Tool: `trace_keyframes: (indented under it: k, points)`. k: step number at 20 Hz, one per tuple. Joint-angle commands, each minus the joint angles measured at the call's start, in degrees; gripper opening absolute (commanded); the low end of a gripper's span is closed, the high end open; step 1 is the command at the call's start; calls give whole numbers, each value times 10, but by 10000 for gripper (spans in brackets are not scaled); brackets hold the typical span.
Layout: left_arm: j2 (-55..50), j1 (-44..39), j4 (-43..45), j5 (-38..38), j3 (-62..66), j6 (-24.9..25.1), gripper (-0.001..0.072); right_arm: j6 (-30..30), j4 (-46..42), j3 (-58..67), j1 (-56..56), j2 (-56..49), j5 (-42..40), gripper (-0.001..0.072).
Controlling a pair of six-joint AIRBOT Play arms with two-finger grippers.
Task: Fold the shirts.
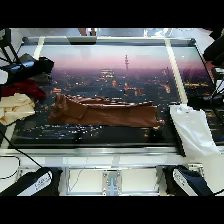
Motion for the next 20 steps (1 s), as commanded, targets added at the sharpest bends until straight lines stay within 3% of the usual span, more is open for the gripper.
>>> trace_keyframes:
  k: [1, 2, 3, 5, 8, 9, 10, 11, 16, 20]
  points:
    - [1, -31, -2, -1, 2, 17, 513, 64, 28, -2, -17, 0, -83, 167]
    - [1, -40, -2, -1, 2, 17, 513, 96, 47, -13, -23, -3, -94, 212]
    - [1, -49, -2, -1, 2, 17, 514, 110, 88, -30, -37, -9, -101, 384]
    - [1, -59, -1, -1, 2, 17, 514, 67, 192, -75, -80, -27, -92, 412]
    - [1, -59, -2, -1, 2, 17, 513, -95, 383, -157, -165, -84, -36, 414]
    - [0, -59, -2, -1, 2, 17, 513, -129, 416, -176, -184, -108, -21, 460]
    - [0, -59, -2, -1, 2, 17, 513, -154, 437, -189, -193, -136, -11, 597]
    - [-3, -62, -1, -1, 2, 17, 513, -167, 442, -193, -192, -162, -10, 629]
    - [-43, -87, -2, -4, 1, 17, 513, -270, 576, -193, -183, -288, -23, 624]
    - [-85, -130, -2, -3, 1, 17, 512, -294, 588, -187, -132, -324, -82, 621]
